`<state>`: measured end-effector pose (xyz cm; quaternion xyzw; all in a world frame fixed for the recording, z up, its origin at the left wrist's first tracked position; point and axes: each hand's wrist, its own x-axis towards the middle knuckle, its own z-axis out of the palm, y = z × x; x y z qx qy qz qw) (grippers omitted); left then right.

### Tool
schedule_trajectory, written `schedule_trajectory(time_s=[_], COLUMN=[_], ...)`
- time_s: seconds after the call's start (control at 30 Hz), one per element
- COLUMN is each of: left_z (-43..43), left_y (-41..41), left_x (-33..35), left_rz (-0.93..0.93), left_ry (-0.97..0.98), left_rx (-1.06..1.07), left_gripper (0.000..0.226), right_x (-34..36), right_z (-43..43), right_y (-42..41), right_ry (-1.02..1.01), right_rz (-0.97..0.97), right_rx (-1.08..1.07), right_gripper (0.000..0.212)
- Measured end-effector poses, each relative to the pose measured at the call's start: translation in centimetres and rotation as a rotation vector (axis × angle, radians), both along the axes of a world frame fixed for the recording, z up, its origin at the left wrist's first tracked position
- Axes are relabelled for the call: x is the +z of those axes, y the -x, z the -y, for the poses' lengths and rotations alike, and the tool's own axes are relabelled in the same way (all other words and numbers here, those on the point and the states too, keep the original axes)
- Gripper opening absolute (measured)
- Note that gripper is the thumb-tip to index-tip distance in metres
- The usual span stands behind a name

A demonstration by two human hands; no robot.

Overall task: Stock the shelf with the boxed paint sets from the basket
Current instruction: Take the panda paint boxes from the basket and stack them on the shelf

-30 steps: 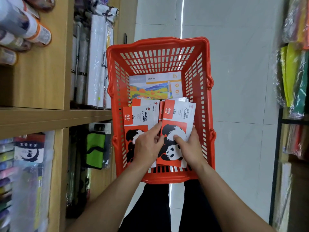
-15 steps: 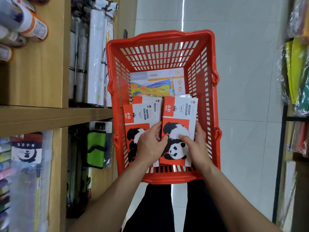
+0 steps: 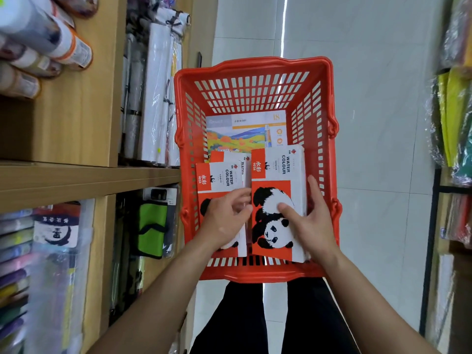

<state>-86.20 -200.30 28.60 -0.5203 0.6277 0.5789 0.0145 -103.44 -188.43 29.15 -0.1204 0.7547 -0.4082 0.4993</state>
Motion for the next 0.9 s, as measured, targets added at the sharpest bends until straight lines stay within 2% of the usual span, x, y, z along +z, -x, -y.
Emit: schedule_trajectory(time_s=[0.1, 0.2, 0.3, 0.4, 0.53, 0.67, 0.77, 0.9], left_z=[3.4, 7.5, 10.9, 12.6, 12.9, 12.7, 12.9, 13.1], left_y=[0.0, 1.4, 2.9, 3.5, 3.3, 3.1, 2.7, 1.3], left_x=[0.9, 0.6, -0.7, -2.1, -2.6, -0.9, 0.6, 1.8], left_rz=[0.031, 0.112, 0.307, 0.465, 0.444, 0.367, 0.276, 0.220], left_ry=[0.202, 0.360, 0.215, 0.121, 0.114, 0.172, 0.118, 0.026], left_rx=[0.003, -0.205, -0.508, -0.712, -0.744, -0.767, -0.755, -0.697], left_gripper=[0.031, 0.046, 0.082, 0.097, 0.096, 0.078, 0.067, 0.074], right_x=[1.1, 2.0, 2.8, 2.8, 2.3, 2.5, 2.7, 2.8], right_z=[-1.2, -2.0, -2.3, -2.2, -2.0, -2.3, -2.3, -2.2], right_y=[0.1, -0.5, -1.0, -1.0, -1.0, -0.9, -0.8, -0.7], right_ry=[-0.002, 0.010, 0.025, 0.025, 0.013, 0.028, 0.032, 0.032], right_rz=[-0.003, 0.005, -0.017, -0.027, -0.014, -0.010, -0.016, -0.009], right_rx=[-0.006, -0.024, -0.077, -0.082, -0.080, -0.079, -0.075, -0.078], right_gripper=[0.084, 0.083, 0.080, 0.077, 0.077, 0.075, 0.073, 0.072])
